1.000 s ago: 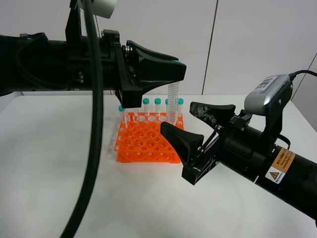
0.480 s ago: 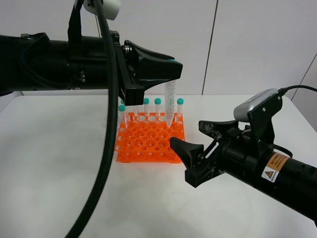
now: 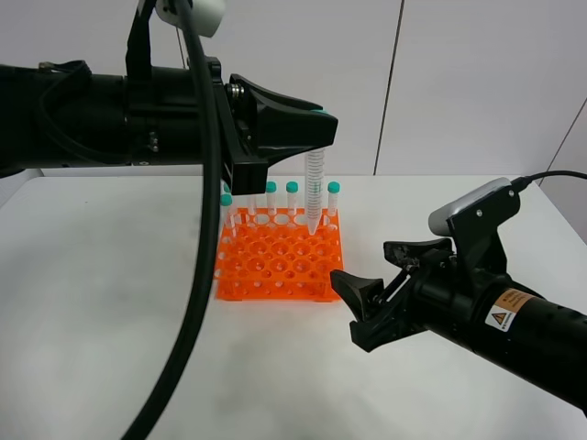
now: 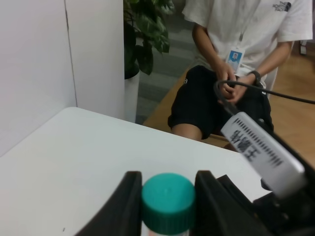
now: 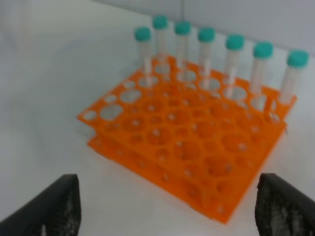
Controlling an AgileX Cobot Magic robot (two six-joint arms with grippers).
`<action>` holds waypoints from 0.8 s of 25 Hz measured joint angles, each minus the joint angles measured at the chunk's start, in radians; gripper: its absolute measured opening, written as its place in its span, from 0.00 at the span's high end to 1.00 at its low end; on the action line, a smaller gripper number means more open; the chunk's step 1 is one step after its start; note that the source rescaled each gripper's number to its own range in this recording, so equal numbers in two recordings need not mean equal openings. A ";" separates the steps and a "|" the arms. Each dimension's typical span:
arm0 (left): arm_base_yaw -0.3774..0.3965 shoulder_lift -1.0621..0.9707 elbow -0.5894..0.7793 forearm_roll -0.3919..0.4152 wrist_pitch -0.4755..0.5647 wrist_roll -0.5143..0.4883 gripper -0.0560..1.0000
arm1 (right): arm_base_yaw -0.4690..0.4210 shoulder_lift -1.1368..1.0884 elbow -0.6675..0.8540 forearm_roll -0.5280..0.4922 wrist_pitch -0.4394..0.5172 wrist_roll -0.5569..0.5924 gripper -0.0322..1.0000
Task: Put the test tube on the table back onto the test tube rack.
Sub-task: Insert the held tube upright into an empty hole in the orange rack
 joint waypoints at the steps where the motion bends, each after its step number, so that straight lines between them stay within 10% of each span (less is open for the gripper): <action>1: 0.000 0.000 0.000 0.000 0.005 -0.001 0.95 | 0.000 0.000 0.000 0.053 0.005 -0.044 0.00; 13: 0.000 0.000 0.000 0.000 0.041 -0.004 0.95 | -0.007 0.000 -0.018 0.715 0.004 -0.657 0.06; 20: 0.000 0.000 0.000 0.000 0.048 -0.006 0.95 | -0.015 0.000 -0.021 0.827 0.054 -0.791 0.10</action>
